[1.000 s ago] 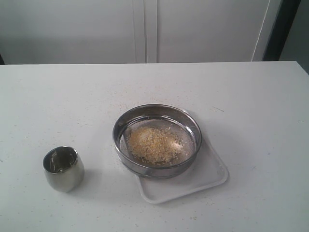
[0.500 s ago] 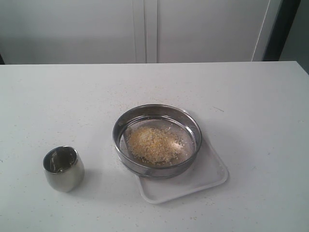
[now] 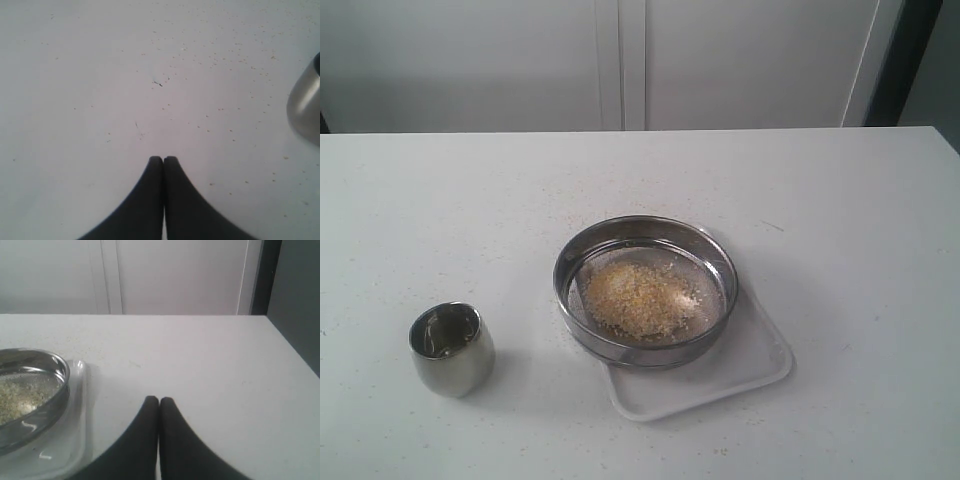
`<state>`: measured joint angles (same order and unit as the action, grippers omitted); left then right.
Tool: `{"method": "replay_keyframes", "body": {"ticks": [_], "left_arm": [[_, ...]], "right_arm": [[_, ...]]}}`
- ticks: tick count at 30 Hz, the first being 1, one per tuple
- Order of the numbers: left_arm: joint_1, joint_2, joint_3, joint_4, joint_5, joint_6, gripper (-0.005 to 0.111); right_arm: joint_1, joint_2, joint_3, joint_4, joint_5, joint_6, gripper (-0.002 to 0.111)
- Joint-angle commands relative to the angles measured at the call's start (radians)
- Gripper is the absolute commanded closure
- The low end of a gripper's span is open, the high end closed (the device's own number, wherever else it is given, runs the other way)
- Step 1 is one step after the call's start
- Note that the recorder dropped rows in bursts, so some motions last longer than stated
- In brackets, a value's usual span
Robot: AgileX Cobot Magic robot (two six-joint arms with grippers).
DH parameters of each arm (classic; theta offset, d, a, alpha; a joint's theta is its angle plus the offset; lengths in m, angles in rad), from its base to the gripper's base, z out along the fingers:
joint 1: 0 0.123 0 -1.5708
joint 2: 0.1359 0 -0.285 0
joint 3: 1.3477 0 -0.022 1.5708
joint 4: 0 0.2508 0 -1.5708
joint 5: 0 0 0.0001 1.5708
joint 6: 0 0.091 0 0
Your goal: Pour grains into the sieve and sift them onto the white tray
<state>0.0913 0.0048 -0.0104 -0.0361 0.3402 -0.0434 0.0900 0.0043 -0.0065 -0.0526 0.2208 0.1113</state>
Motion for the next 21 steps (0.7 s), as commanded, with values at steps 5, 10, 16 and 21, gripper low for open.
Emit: {"method": "replay_keyframes", "body": {"ticks": [5, 10, 16, 21], "left_arm": [[-0.001, -0.005, 0.010, -0.015, 0.015, 0.003, 0.107], [-0.001, -0.005, 0.010, -0.015, 0.015, 0.003, 0.107], [-0.001, -0.005, 0.010, -0.015, 0.015, 0.003, 0.107], [-0.001, -0.005, 0.010, -0.015, 0.015, 0.003, 0.107]], "right_arm": [[0.002, -0.004, 0.007, -0.012, -0.338, -0.001, 0.108], [0.002, -0.004, 0.007, -0.012, -0.374, -0.001, 0.108], [0.002, -0.004, 0.007, -0.012, -0.384, -0.001, 0.108], [0.002, -0.004, 0.007, -0.012, -0.384, -0.001, 0.108]]}}
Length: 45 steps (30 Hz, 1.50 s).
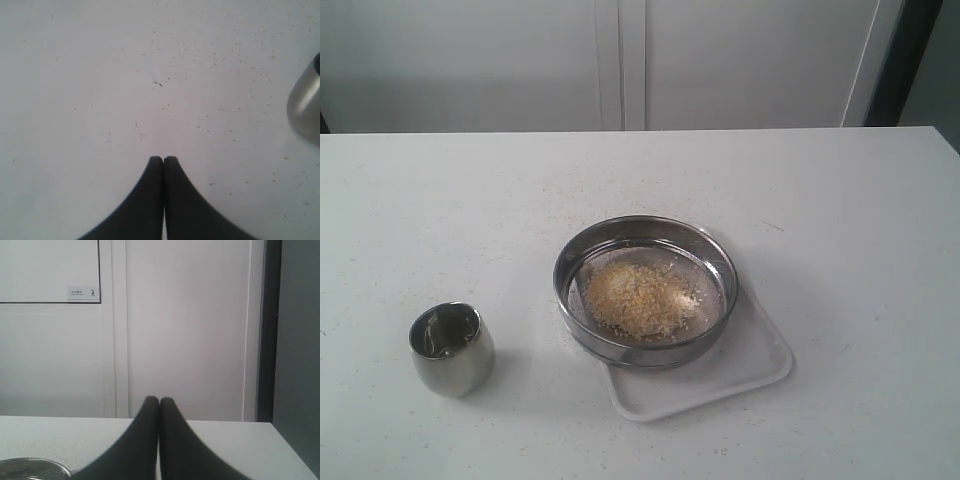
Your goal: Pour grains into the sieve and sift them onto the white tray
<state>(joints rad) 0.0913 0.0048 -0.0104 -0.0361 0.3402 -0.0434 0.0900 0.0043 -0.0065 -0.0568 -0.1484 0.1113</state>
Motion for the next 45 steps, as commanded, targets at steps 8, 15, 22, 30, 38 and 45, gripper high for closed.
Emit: {"method": "replay_keyframes", "body": {"ticks": [8, 15, 22, 30, 38, 45], "left_arm": [[-0.001, -0.005, 0.010, -0.015, 0.015, 0.003, 0.107], [-0.001, -0.005, 0.010, -0.015, 0.015, 0.003, 0.107], [-0.001, -0.005, 0.010, -0.015, 0.015, 0.003, 0.107], [-0.001, -0.005, 0.010, -0.015, 0.015, 0.003, 0.107], [-0.001, -0.005, 0.010, -0.015, 0.015, 0.003, 0.107], [-0.001, -0.005, 0.010, -0.015, 0.015, 0.003, 0.107]], "right_arm": [[0.002, -0.004, 0.007, -0.008, -0.024, -0.040, 0.108], [0.002, -0.004, 0.004, -0.008, -0.058, -0.042, 0.108], [0.002, -0.004, -0.084, -0.008, -0.006, -0.033, 0.108], [0.002, 0.064, -0.227, -0.008, 0.203, -0.025, 0.108], [0.002, 0.308, -0.388, -0.003, 0.397, -0.025, 0.108], [0.002, 0.327, -0.390, -0.003, 0.365, -0.020, 0.108]]}}
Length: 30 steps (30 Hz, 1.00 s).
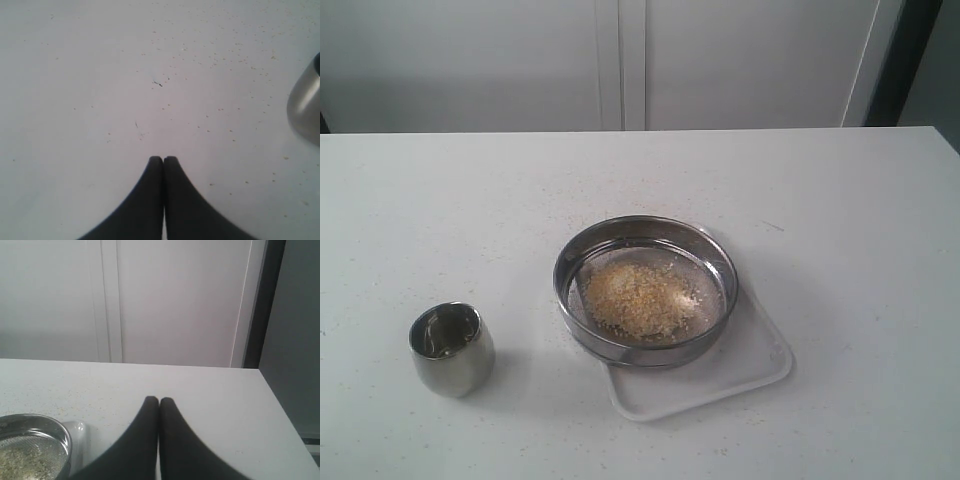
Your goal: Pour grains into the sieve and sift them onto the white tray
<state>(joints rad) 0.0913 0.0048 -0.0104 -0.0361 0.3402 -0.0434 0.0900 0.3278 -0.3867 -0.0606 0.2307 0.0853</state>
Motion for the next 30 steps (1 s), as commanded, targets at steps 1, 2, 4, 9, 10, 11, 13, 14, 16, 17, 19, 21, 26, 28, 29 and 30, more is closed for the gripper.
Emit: {"method": "replay_keyframes", "body": {"ticks": [1, 2, 4, 9, 10, 11, 13, 14, 16, 17, 19, 21, 26, 28, 29, 30], "left_arm": [[-0.001, -0.005, 0.010, -0.015, 0.015, 0.003, 0.107], [-0.001, -0.005, 0.010, -0.015, 0.015, 0.003, 0.107], [-0.001, -0.005, 0.010, -0.015, 0.015, 0.003, 0.107], [-0.001, -0.005, 0.010, -0.015, 0.015, 0.003, 0.107], [-0.001, -0.005, 0.010, -0.015, 0.015, 0.003, 0.107], [-0.001, -0.005, 0.010, -0.015, 0.015, 0.003, 0.107], [-0.001, -0.005, 0.010, -0.015, 0.015, 0.003, 0.107], [-0.001, -0.005, 0.010, -0.015, 0.015, 0.003, 0.107], [-0.001, -0.005, 0.010, -0.015, 0.015, 0.003, 0.107], [-0.001, -0.005, 0.010, -0.015, 0.015, 0.003, 0.107], [-0.001, -0.005, 0.010, -0.015, 0.015, 0.003, 0.107], [-0.001, -0.005, 0.010, -0.015, 0.015, 0.003, 0.107], [-0.001, -0.005, 0.010, -0.015, 0.015, 0.003, 0.107], [-0.001, -0.005, 0.010, -0.015, 0.015, 0.003, 0.107], [-0.001, -0.005, 0.010, -0.015, 0.015, 0.003, 0.107], [-0.001, -0.005, 0.010, -0.015, 0.015, 0.003, 0.107]], "right_arm": [[0.002, 0.003, -0.010, 0.003, -0.008, 0.010, 0.108], [0.002, 0.003, -0.010, 0.005, -0.006, 0.017, 0.108], [0.002, 0.010, -0.010, 0.005, -0.001, 0.017, 0.108], [0.002, 0.091, -0.055, 0.005, 0.087, 0.017, 0.108], [0.002, 0.120, -0.070, 0.008, 0.108, 0.017, 0.108], [0.002, 0.141, -0.079, 0.013, 0.125, 0.017, 0.108], [0.002, 0.195, -0.102, 0.033, 0.148, 0.017, 0.108], [0.002, 0.218, -0.112, 0.046, 0.153, 0.017, 0.108], [0.002, 0.276, -0.135, 0.066, 0.165, 0.017, 0.108], [0.002, 0.301, -0.145, 0.072, 0.167, 0.017, 0.108], [0.002, 0.360, -0.168, 0.090, 0.174, 0.017, 0.108], [0.002, 0.424, -0.194, 0.103, 0.194, 0.013, 0.108], [0.002, 0.580, -0.278, 0.195, 0.243, -0.068, 0.108], [0.002, 0.645, -0.314, 0.257, 0.256, -0.121, 0.108], [0.002, 0.678, -0.327, 0.289, 0.262, -0.150, 0.108], [0.002, 0.710, -0.344, 0.322, 0.269, -0.182, 0.108]]}}
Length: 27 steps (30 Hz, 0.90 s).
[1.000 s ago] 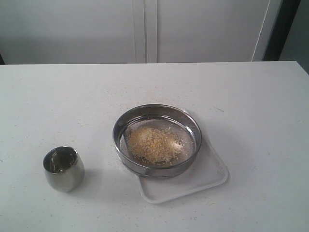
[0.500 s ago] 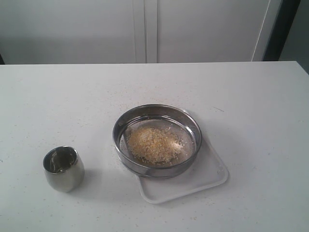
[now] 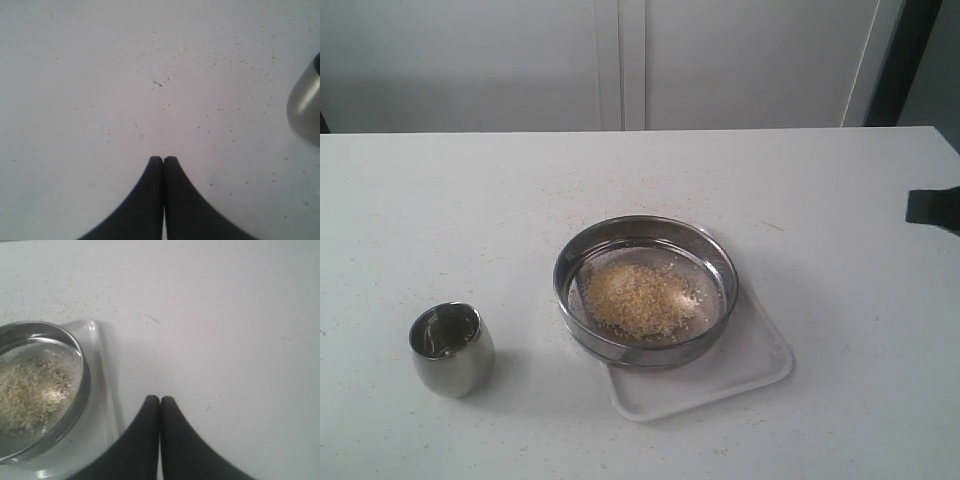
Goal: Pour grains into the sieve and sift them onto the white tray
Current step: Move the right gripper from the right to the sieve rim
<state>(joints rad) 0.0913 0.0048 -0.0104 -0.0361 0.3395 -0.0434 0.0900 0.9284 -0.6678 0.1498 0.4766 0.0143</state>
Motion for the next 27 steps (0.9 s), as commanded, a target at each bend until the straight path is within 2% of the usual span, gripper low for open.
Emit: {"method": "replay_keyframes", "body": {"ticks": [1, 18, 27], "left_arm": [[-0.001, -0.005, 0.010, -0.015, 0.016, 0.003, 0.107], [-0.001, -0.005, 0.010, -0.015, 0.016, 0.003, 0.107], [-0.001, -0.005, 0.010, -0.015, 0.016, 0.003, 0.107]], "right_arm": [[0.002, 0.142, -0.080, 0.138, 0.031, -0.137, 0.108], [0.161, 0.560, -0.408, 0.178, 0.129, -0.195, 0.108], [0.212, 0.759, -0.584, 0.168, 0.279, -0.197, 0.108]]}}
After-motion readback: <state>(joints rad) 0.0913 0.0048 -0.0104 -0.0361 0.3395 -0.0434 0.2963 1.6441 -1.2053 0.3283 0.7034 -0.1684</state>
